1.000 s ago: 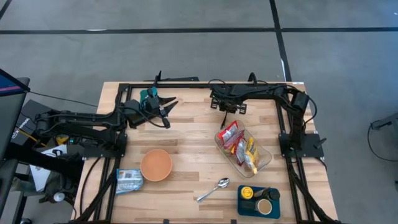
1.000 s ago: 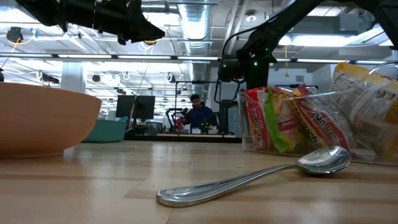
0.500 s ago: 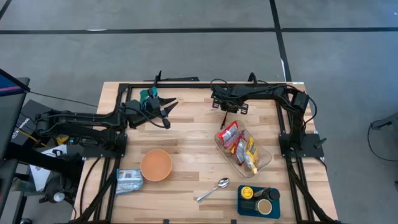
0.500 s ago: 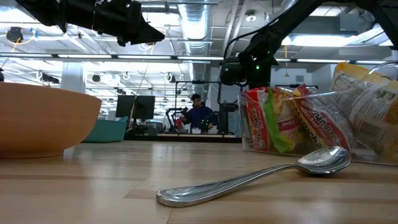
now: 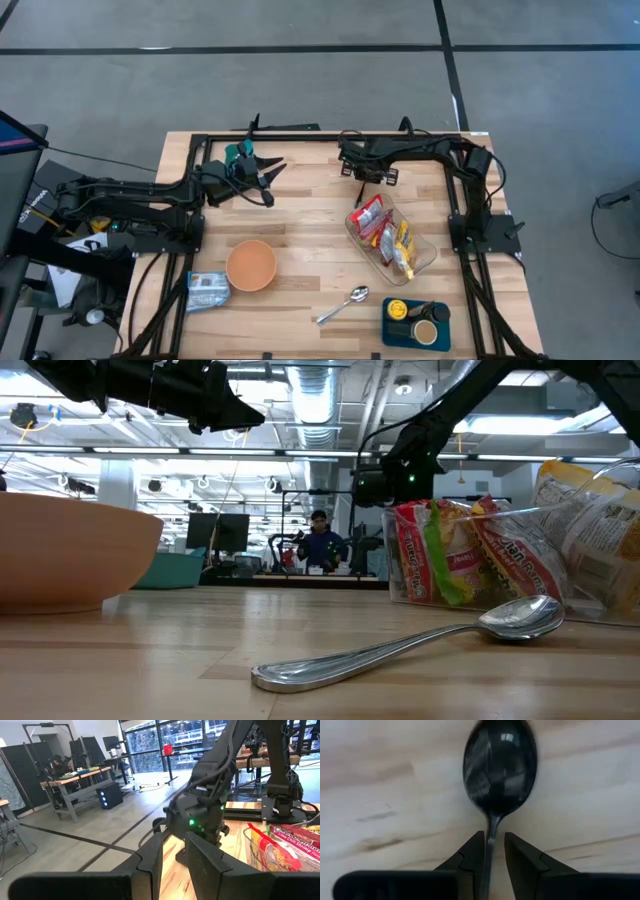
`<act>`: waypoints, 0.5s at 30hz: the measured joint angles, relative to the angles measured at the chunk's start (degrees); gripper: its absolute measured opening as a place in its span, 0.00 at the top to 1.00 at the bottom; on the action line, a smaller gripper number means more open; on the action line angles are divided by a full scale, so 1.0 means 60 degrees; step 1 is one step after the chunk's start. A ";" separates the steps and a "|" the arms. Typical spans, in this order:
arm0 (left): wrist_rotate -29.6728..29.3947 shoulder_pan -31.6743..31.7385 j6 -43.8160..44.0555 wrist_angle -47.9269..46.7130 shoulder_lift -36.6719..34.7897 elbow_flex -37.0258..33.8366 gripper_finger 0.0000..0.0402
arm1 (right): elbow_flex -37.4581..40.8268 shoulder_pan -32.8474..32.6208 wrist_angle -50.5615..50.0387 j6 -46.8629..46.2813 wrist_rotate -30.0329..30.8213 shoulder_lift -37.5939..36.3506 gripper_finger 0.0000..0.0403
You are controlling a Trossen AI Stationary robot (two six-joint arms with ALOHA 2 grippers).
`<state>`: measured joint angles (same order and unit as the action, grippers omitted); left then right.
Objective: Pick & Place Food Item
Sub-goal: Put the black spoon into the green bin
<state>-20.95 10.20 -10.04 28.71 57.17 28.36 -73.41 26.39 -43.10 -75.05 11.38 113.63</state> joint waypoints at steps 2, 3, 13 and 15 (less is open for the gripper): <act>0.0000 0.0000 0.0000 0.0000 -0.0001 0.0000 0.81 | -0.0044 -0.0049 0.0090 0.0001 -0.0025 0.0176 0.82; 0.0001 0.0000 0.0000 0.0003 -0.0004 0.0000 0.81 | -0.0049 -0.0093 0.0114 -0.0002 -0.0063 0.0231 0.82; 0.0004 0.0000 0.0001 0.0007 -0.0001 0.0000 0.81 | -0.0014 -0.0239 0.0083 -0.0426 0.0268 0.0086 0.84; 0.0004 0.0000 0.0000 0.0007 -0.0001 0.0000 0.81 | -0.0014 -0.0185 0.0071 -0.0428 0.0199 0.0078 0.86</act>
<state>-20.93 10.20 -10.04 28.75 57.16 28.36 -73.49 25.28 -42.68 -77.62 12.57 114.10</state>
